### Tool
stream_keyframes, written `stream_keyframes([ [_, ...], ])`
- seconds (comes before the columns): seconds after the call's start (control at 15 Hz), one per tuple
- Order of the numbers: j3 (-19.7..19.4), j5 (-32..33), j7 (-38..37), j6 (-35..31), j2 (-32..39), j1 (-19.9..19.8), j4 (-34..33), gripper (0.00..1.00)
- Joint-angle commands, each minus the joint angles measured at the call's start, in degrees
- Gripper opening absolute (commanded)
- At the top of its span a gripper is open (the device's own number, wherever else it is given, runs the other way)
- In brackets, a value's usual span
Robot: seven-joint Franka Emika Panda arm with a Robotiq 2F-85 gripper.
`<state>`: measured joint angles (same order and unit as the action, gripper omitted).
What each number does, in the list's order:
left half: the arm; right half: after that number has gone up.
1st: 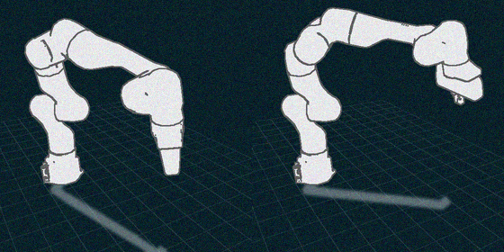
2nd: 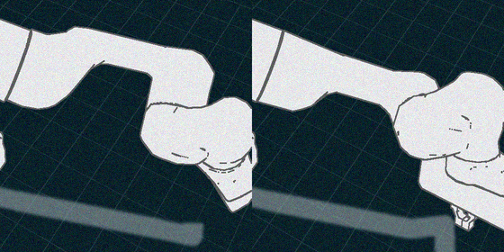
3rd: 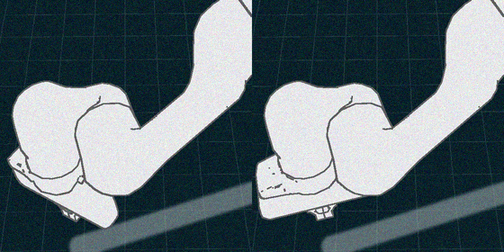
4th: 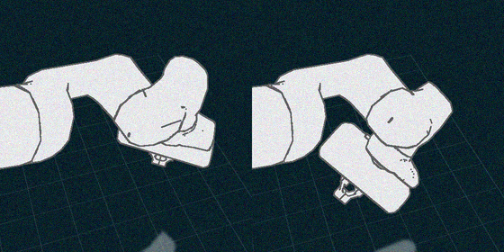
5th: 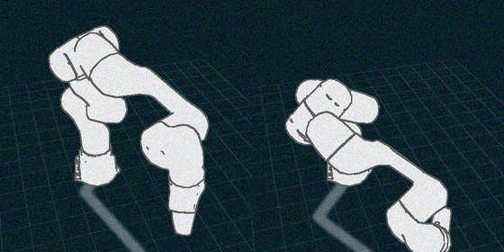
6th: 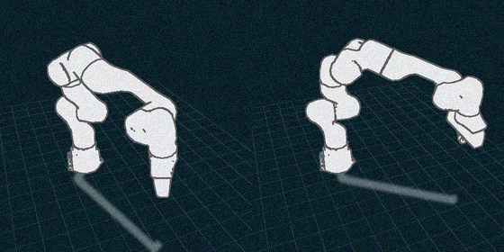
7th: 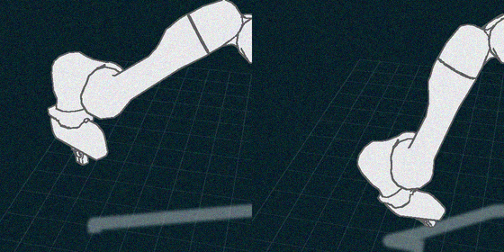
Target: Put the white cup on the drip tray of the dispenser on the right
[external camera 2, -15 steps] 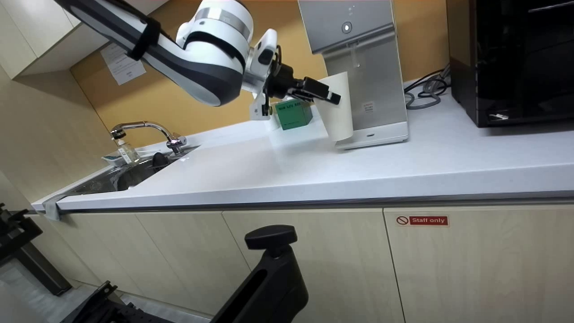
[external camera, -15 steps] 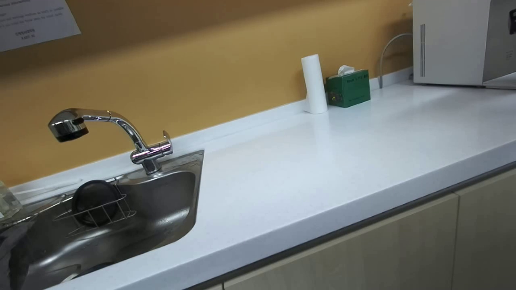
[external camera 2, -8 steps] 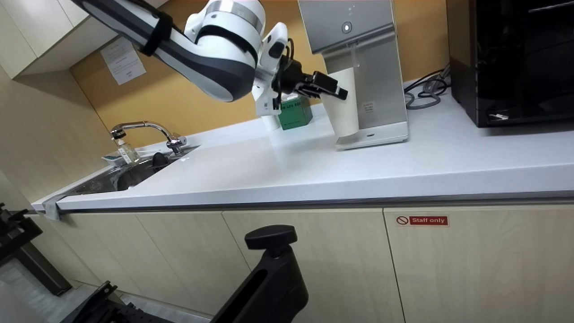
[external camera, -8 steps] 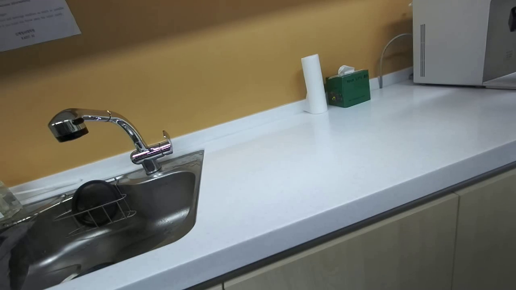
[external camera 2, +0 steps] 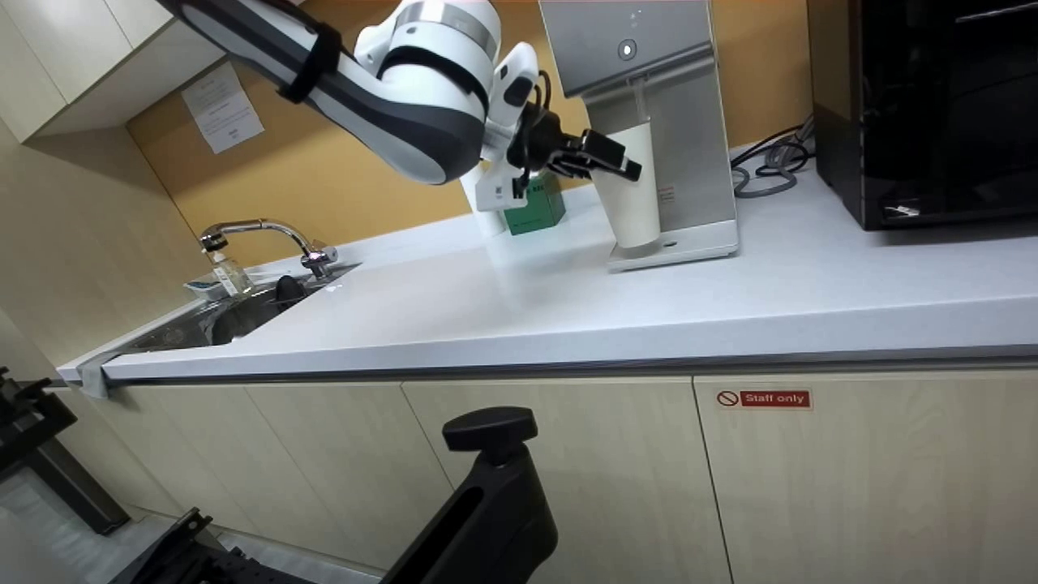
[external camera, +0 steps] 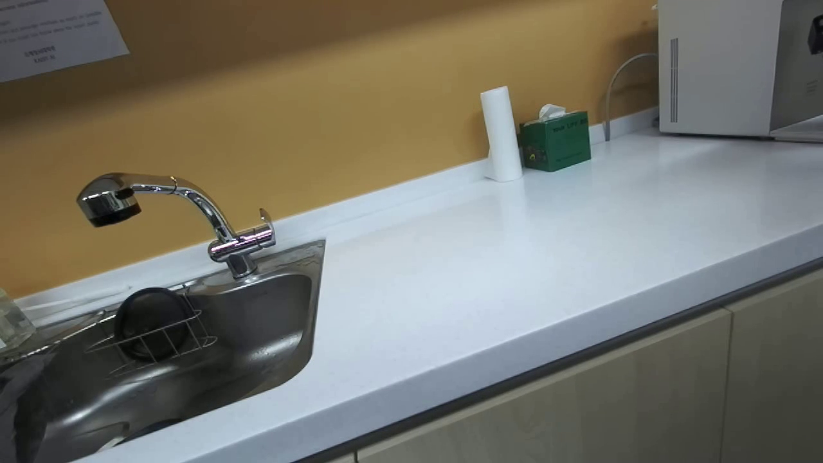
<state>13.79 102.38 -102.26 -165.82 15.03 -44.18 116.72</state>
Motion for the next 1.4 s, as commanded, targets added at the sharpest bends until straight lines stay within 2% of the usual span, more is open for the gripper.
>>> stream_keyframes([
  [0.0, -0.5, 2.8, -1.6, -0.8, 2.1, -0.8, -3.1, 0.49],
  [0.67, 0.1, 7.2, -6.7, -0.7, 6.4, -1.9, -7.8, 0.49],
  [1.2, 0.5, 9.6, -10.3, -1.3, 8.4, -2.1, -9.2, 0.49],
  [1.33, 0.5, 10.2, -10.6, -1.4, 8.4, -2.1, -9.3, 0.93],
])
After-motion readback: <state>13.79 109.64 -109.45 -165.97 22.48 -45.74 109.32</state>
